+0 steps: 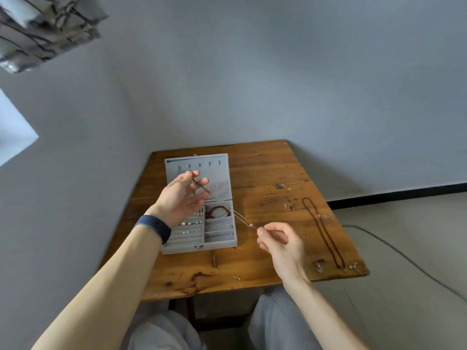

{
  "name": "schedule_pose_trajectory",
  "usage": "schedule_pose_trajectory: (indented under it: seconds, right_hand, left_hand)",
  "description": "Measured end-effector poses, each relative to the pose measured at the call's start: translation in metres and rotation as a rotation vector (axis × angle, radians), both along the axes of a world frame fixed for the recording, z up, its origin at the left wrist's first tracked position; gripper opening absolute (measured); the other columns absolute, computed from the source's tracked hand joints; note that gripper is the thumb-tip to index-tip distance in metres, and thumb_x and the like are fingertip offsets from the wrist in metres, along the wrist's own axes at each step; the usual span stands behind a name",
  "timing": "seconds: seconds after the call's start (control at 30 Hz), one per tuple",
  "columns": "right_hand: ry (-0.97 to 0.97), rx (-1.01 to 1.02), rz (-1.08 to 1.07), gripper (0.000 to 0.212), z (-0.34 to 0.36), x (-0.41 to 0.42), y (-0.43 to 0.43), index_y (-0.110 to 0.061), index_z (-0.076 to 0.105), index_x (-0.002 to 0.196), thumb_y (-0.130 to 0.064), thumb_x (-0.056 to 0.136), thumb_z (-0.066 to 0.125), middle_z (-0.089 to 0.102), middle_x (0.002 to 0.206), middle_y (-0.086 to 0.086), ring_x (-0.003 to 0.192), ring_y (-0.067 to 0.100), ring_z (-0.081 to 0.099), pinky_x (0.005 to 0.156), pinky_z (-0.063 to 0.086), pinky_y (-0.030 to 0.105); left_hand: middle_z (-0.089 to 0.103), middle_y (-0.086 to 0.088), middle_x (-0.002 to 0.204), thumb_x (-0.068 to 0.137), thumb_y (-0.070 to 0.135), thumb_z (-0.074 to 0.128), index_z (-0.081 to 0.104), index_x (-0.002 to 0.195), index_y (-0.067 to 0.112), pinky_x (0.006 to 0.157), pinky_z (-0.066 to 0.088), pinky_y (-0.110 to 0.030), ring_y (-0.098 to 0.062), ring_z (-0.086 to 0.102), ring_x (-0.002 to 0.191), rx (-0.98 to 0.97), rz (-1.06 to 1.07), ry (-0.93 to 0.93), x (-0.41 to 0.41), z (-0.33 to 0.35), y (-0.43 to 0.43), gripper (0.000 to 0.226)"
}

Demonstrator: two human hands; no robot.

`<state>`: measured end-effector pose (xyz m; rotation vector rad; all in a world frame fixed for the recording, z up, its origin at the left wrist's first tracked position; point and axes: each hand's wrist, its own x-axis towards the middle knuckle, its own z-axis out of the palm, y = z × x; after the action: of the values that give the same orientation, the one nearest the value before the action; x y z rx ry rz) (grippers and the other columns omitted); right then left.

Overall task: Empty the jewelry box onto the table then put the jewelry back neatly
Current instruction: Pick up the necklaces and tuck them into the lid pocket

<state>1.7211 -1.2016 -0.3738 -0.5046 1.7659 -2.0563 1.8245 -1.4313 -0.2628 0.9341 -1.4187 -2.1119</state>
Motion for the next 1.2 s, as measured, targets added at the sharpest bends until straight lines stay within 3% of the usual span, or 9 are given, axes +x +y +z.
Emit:
schedule_pose_trajectory:
  seconds: [0.23, 0.47, 0.57, 0.67, 0.73, 0.83, 0.97, 1.1, 1.2]
  right_hand:
    - [0.011, 0.039, 0.043, 0.013, -0.006, 0.017, -0.019, -0.024, 0.072, 0.093, -0.02, 0.084, 0.079, 0.076, 0.088, -0.005, 0.08, 0.016, 0.075, 0.068, 0.06, 0.025]
    - [0.115, 0.197, 0.088, 0.018, -0.012, 0.019, -0.019, -0.034, 0.07, 0.105, -0.023, 0.091, 0.072, 0.075, 0.088, -0.014, 0.08, 0.008, 0.073, 0.072, 0.059, 0.022]
    - [0.242, 0.355, 0.064, 0.019, -0.015, 0.008, -0.016, -0.035, 0.072, 0.106, -0.022, 0.094, 0.067, 0.074, 0.085, -0.017, 0.082, 0.003, 0.071, 0.08, 0.057, 0.024]
    - [0.335, 0.491, 0.025, 0.017, -0.019, -0.011, -0.017, -0.027, 0.072, 0.108, -0.019, 0.095, 0.066, 0.074, 0.098, -0.011, 0.095, 0.009, 0.069, 0.089, 0.054, 0.028]
    - [0.394, 0.546, -0.008, 0.016, -0.02, -0.026, -0.021, -0.023, 0.072, 0.109, -0.019, 0.095, 0.066, 0.073, 0.105, -0.007, 0.101, 0.011, 0.066, 0.09, 0.051, 0.026]
    - [0.511, 0.606, -0.065, 0.017, -0.017, -0.047, -0.038, -0.021, 0.073, 0.111, -0.02, 0.095, 0.065, 0.072, 0.109, -0.005, 0.104, 0.012, 0.063, 0.088, 0.046, 0.023]
    - [0.611, 0.639, -0.088, 0.019, -0.004, -0.075, -0.075, -0.017, 0.072, 0.113, -0.019, 0.097, 0.063, 0.073, 0.113, 0.001, 0.109, 0.022, 0.064, 0.09, 0.046, 0.027]
    - [0.693, 0.618, -0.066, 0.02, 0.011, -0.098, -0.121, -0.015, 0.072, 0.115, -0.018, 0.098, 0.061, 0.073, 0.114, 0.004, 0.106, 0.024, 0.065, 0.084, 0.044, 0.023]
    - [0.744, 0.581, -0.027, 0.02, 0.02, -0.108, -0.153, -0.015, 0.069, 0.116, -0.019, 0.099, 0.059, 0.072, 0.113, 0.005, 0.103, 0.023, 0.066, 0.077, 0.045, 0.022]
  left_hand:
    - [0.073, 0.0, 0.099, 0.106, 0.042, 0.041, 0.061, 0.107, 0.028, 0.064, 0.048, -0.029, -0.02, 0.071, 0.079, 0.034, 0.069, 0.021, 0.038, -0.013, -0.006, 0.024]
    - [0.067, 0.003, 0.083, 0.105, 0.025, 0.045, 0.057, 0.092, 0.016, 0.059, 0.043, -0.021, -0.009, 0.06, 0.063, 0.306, 0.207, 0.205, 0.038, -0.007, -0.017, 0.02]
    - [0.062, 0.005, 0.073, 0.102, 0.018, 0.052, 0.061, 0.09, 0.014, 0.055, 0.035, -0.019, -0.005, 0.048, 0.056, 0.111, 0.158, 0.037, 0.046, 0.006, -0.035, 0.016]
    - [0.073, -0.001, 0.086, 0.102, 0.009, 0.051, 0.067, 0.107, 0.01, 0.051, 0.04, -0.018, -0.007, 0.052, 0.058, -0.193, 0.087, -0.174, 0.058, 0.02, -0.055, 0.016]
    - [0.076, -0.006, 0.101, 0.102, 0.004, 0.049, 0.069, 0.111, 0.012, 0.056, 0.05, -0.018, -0.01, 0.065, 0.067, -0.426, -0.059, -0.358, 0.067, 0.03, -0.066, 0.024]
    - [0.077, 0.0, 0.098, 0.098, 0.016, 0.062, 0.07, 0.116, 0.024, 0.069, 0.053, -0.021, -0.009, 0.07, 0.075, -0.775, -0.406, -0.671, 0.075, 0.039, -0.075, 0.021]
    - [0.075, -0.004, 0.109, 0.094, 0.028, 0.068, 0.071, 0.121, 0.026, 0.077, 0.052, -0.02, -0.007, 0.059, 0.072, -0.578, -0.73, -0.627, 0.069, 0.039, -0.073, 0.027]
    - [0.074, 0.016, 0.082, 0.09, 0.028, 0.073, 0.079, 0.097, 0.033, 0.069, 0.05, -0.012, 0.003, 0.062, 0.069, -1.066, -0.625, -0.864, 0.054, 0.035, -0.081, 0.011]
    - [0.074, 0.015, 0.091, 0.091, 0.022, 0.069, 0.078, 0.098, 0.029, 0.078, 0.047, -0.014, -0.001, 0.064, 0.082, -1.291, -0.299, -0.936, 0.05, 0.037, -0.091, 0.013]
